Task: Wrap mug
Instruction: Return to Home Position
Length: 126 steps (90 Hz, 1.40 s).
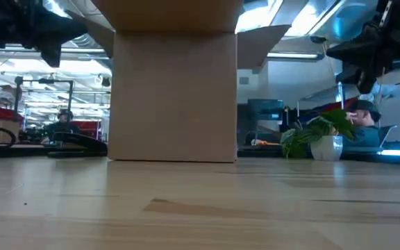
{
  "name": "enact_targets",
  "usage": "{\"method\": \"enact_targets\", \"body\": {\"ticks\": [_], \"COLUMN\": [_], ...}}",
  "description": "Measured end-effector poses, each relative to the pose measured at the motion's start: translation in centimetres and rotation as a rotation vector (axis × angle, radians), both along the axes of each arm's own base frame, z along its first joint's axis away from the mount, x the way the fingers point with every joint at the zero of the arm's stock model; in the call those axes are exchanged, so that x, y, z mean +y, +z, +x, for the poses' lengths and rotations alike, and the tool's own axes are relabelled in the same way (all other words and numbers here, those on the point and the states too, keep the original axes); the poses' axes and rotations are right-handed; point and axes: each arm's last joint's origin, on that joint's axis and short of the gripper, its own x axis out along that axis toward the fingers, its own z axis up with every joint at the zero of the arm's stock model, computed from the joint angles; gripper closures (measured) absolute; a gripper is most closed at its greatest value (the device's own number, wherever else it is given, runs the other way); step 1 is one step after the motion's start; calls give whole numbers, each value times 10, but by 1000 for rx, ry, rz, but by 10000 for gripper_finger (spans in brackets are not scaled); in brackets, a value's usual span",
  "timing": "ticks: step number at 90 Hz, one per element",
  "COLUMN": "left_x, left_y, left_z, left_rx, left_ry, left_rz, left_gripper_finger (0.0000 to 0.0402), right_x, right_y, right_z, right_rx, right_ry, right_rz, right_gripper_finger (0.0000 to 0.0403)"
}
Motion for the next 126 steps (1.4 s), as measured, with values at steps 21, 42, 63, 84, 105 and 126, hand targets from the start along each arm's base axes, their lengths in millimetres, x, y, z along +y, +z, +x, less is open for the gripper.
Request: {"method": "enact_targets", "body": {"ticks": [21,42,63,84,105,126], "left_x": [-2,-2,-1,-1,-1,-1], "left_y": [-18,-18,-18,-22,-29,-29], "left_z": [6,6,6,6,7,7], "left_rx": [-43,-37,-28,10,84,86], "left_ry": [-20,-20,27,27,26,26], "left_rz": [14,38,46,55,75,75], "left_gripper_finger": [402,402,402,402,402,402], "right_x": [1,0,0,0,0,0], "right_y": [-1,-7,-14,-14,-14,-14], "right_z": [0,0,-1,-1,-1,-1], "right_rx": [13,75,138,136,135,135], "right_ry": [32,-3,-12,-11,-11,-11], "right_rz": [-8,-5,25,24,25,25], "right_gripper_finger": [403,403,403,403,403,403]}}
